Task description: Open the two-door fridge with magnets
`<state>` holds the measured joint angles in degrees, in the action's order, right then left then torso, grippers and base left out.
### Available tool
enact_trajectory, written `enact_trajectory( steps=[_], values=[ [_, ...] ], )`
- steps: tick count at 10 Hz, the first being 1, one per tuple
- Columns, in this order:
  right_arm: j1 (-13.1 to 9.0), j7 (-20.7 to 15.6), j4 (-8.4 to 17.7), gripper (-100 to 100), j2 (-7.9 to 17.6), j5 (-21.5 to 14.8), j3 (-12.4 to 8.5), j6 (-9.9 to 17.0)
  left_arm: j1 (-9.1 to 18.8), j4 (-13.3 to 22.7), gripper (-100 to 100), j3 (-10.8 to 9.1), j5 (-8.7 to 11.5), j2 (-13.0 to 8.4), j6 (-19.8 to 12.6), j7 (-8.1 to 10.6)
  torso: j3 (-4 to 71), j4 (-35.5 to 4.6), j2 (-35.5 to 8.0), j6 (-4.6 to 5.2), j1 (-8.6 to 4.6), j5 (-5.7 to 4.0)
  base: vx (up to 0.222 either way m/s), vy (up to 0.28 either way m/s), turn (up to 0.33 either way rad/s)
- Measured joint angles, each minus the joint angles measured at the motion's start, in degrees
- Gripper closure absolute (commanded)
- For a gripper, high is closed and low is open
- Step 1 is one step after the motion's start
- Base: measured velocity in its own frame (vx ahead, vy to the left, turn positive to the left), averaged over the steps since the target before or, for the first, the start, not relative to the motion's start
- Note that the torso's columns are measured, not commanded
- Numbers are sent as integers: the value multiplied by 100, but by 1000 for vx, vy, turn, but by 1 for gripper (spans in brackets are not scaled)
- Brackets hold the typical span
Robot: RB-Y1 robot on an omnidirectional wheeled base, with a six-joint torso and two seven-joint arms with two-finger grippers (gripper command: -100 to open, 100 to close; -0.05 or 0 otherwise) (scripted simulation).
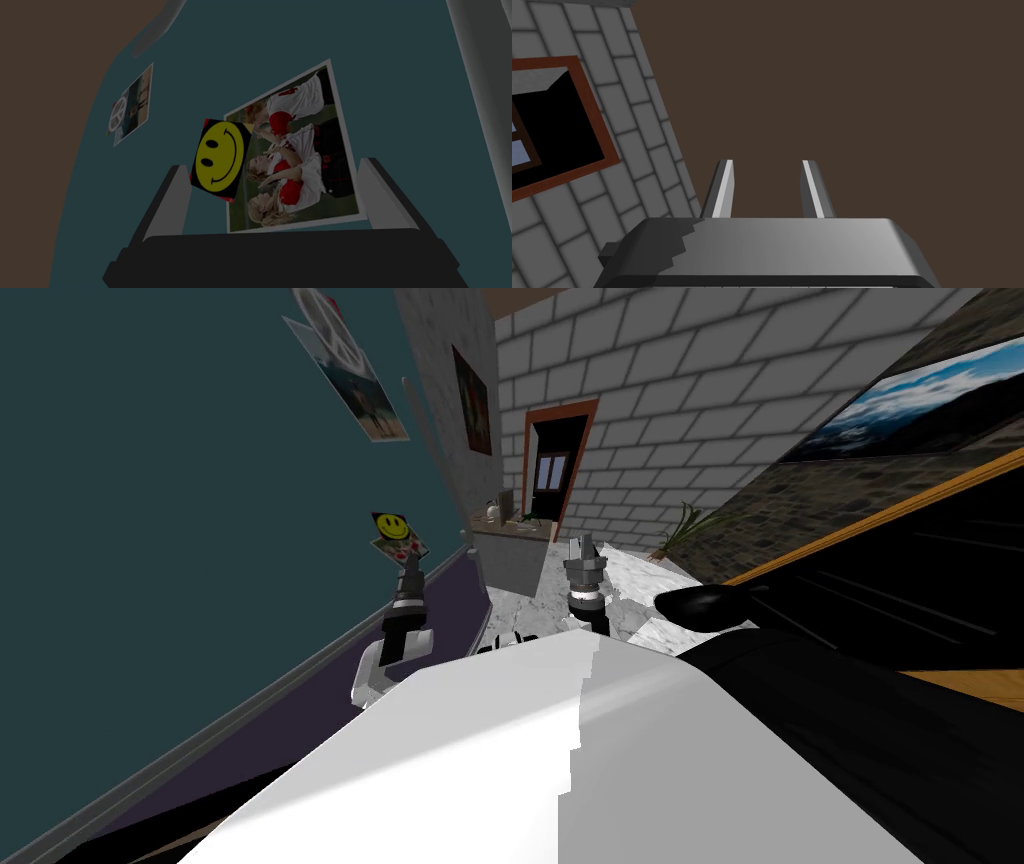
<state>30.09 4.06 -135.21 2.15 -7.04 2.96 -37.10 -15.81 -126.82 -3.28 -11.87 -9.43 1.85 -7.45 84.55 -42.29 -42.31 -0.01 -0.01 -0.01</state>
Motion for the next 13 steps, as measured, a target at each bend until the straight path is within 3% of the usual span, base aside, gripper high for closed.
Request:
enact_trajectory(
  steps=[9, 13],
  values=[
    [0, 0, 0, 0, 0, 0, 0, 0, 765, 113, -100, -285, -295, -12, -1416, -229, 133, 25, 188, 45, 57, -7, 28, -8, -92],
    [0, 0, 0, 0, 0, 0, 0, 0, 1041, 174, -100, -372, -297, -79, -1988, -258, 189, 19, 260, 55, 112, -12, 13, 4, -46]
  ],
)
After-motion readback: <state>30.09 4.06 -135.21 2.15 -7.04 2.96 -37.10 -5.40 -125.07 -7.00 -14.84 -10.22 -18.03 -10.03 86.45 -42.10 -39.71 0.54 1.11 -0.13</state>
